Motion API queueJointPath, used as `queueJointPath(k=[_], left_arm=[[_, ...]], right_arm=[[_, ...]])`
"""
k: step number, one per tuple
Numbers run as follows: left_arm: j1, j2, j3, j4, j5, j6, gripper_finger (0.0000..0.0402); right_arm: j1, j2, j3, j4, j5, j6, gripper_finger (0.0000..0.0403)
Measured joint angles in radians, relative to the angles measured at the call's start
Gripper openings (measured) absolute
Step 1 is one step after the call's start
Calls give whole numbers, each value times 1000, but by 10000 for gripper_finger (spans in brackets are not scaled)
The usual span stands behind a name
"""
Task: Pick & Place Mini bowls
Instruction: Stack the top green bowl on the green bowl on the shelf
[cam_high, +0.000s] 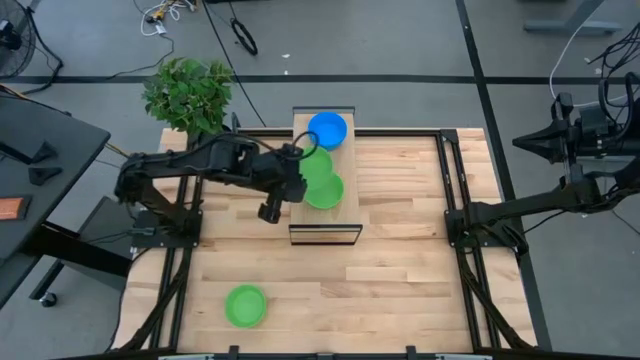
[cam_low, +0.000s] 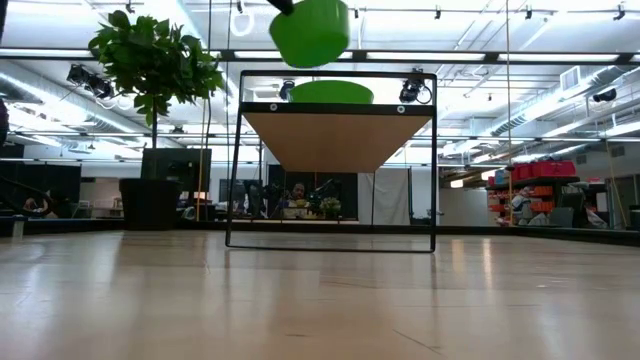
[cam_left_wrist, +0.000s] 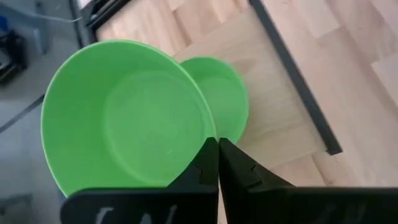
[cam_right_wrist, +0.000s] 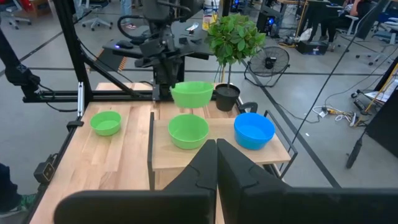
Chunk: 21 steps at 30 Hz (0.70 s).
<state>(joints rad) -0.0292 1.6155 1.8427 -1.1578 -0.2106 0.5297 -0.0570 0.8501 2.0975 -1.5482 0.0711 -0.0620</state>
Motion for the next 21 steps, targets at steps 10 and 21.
queueJointPath(k=[10, 21], left_arm=[[0, 82, 6, 2, 32, 126, 0], [33, 132, 8, 2, 35, 163, 0]], right_arm=[[0, 0, 0, 0, 0, 0, 6], [0, 0, 0, 0, 0, 0, 6]])
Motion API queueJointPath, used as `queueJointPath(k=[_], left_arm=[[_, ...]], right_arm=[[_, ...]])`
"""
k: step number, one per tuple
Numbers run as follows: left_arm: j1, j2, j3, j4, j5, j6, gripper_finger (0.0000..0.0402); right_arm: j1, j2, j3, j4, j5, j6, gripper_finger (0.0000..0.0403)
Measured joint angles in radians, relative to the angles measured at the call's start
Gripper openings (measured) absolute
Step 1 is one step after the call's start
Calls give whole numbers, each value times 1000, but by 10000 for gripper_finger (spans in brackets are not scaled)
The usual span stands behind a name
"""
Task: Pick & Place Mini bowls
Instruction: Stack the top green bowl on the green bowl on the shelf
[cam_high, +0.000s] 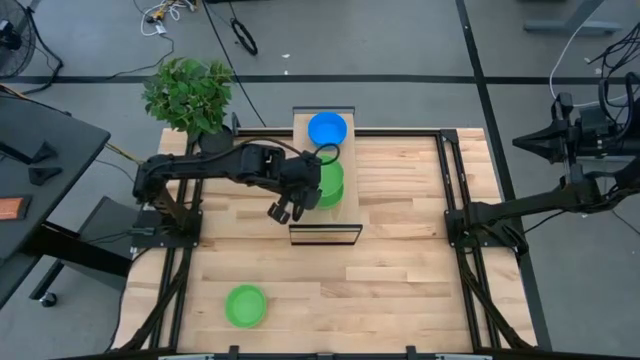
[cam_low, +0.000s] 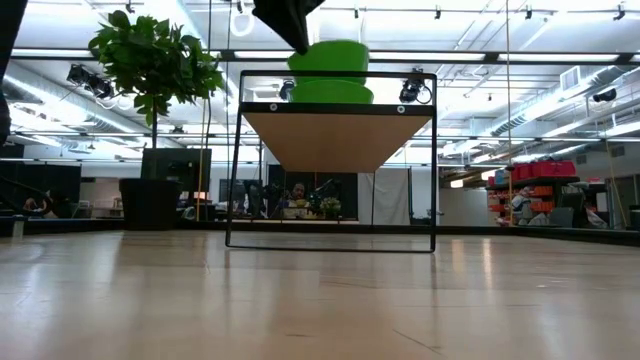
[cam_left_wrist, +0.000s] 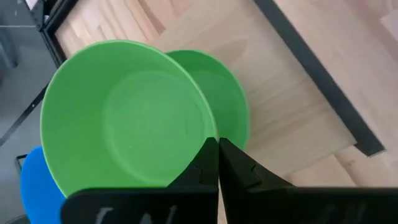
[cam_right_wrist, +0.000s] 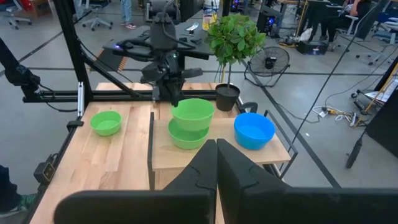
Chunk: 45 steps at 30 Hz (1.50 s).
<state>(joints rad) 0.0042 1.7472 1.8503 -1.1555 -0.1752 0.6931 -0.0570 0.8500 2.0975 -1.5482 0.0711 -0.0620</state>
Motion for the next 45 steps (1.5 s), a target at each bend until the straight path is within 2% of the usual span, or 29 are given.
queueJointPath(k=[5, 16, 45], left_arm=[[6, 1, -3, -9, 64, 0, 0], [6, 1, -8, -2, 93, 21, 0], [17, 22, -26, 17, 100, 29, 2]], right_arm=[[0, 0, 0, 0, 0, 0, 6], [0, 0, 0, 0, 0, 0, 6], [0, 0, 0, 0, 0, 0, 6]])
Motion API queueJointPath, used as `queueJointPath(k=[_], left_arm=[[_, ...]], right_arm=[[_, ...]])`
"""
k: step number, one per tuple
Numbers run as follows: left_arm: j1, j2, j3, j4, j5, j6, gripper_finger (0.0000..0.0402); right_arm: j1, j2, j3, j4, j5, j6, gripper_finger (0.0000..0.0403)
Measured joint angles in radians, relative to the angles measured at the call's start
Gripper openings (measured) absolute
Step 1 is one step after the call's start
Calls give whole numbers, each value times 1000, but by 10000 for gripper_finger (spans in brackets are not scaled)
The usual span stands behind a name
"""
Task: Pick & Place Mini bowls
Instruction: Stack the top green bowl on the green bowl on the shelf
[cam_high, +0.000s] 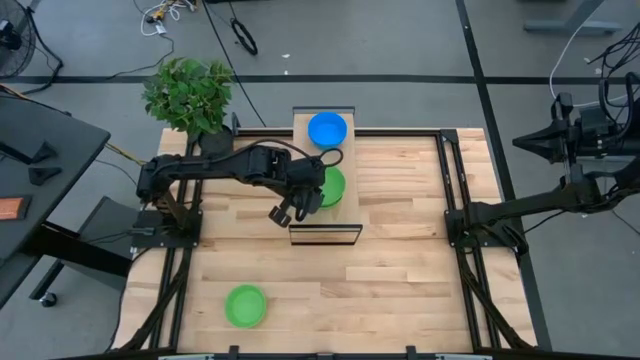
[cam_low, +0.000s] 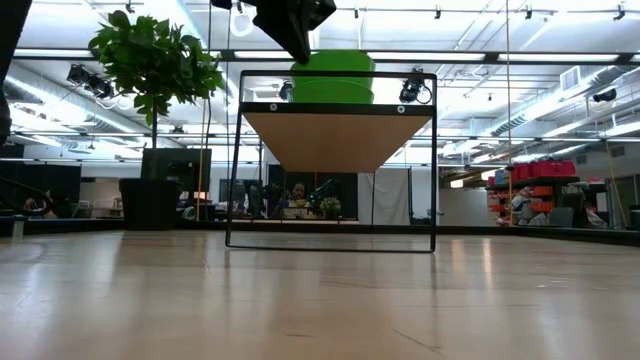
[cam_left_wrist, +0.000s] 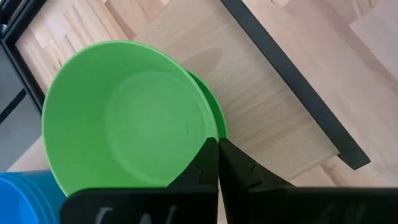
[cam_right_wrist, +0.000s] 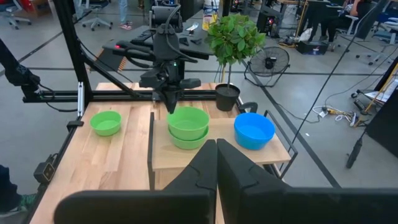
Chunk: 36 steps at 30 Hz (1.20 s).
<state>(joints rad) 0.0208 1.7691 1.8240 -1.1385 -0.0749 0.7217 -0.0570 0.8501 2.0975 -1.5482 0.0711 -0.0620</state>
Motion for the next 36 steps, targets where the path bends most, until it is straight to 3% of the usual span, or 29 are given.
queueJointPath(k=[11, 26, 36], left_arm=[[0, 0, 0, 2, -21, -2, 59], [-4, -2, 39, -23, -9, -7, 104], [-26, -5, 152, -75, -23, -221, 97]], right_arm=[[0, 0, 0, 0, 0, 0, 6], [0, 0, 0, 0, 0, 0, 6], [0, 0, 0, 0, 0, 0, 6]])
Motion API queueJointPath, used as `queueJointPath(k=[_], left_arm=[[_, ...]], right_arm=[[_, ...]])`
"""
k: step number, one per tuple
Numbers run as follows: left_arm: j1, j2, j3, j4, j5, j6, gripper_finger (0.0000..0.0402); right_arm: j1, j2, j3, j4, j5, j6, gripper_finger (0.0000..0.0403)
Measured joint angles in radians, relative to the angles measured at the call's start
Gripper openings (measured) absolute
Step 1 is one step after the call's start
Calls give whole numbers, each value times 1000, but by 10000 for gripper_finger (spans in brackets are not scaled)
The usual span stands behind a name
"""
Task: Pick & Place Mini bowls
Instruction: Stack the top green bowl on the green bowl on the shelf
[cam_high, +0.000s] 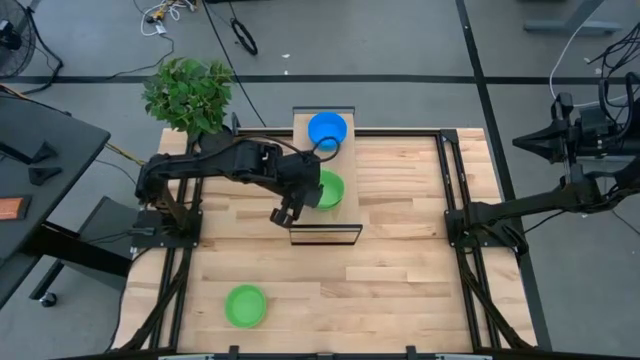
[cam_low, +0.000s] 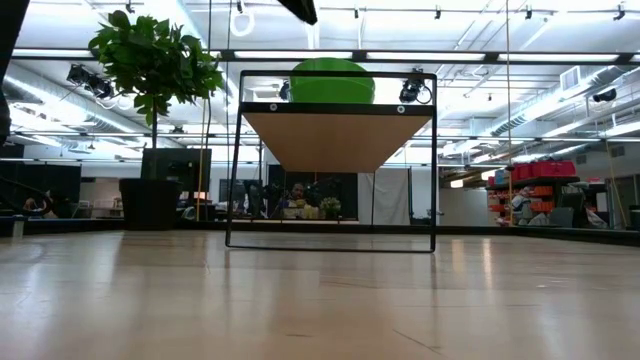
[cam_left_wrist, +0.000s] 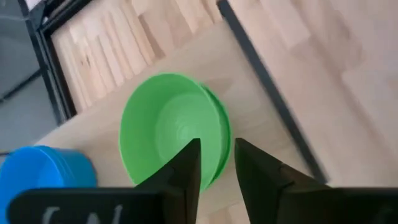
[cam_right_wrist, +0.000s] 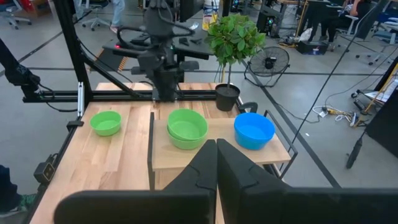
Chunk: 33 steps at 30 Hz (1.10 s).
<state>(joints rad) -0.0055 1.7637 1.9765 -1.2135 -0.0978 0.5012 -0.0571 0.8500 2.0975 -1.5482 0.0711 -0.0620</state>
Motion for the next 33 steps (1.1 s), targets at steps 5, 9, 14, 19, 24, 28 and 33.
queueJointPath(k=[5, 9, 14, 19, 24, 28, 33], left_arm=[[1, -1, 1, 6, 26, -183, 47], [-4, -2, -32, 64, 17, -287, 7], [-3, -1, -88, 117, -13, -378, 4], [-3, 0, -124, 141, -89, -445, 3], [-2, 0, -136, 135, -102, -470, 2], [0, 0, -136, 123, -92, -472, 2], [9, 0, -136, 118, -82, -472, 1]], right_arm=[[0, 0, 0, 0, 0, 0, 6], [0, 0, 0, 0, 0, 0, 6], [0, 0, 0, 0, 0, 0, 6], [0, 0, 0, 0, 0, 0, 6], [0, 0, 0, 0, 0, 0, 6], [0, 0, 0, 0, 0, 0, 6], [0, 0, 0, 0, 0, 0, 6]])
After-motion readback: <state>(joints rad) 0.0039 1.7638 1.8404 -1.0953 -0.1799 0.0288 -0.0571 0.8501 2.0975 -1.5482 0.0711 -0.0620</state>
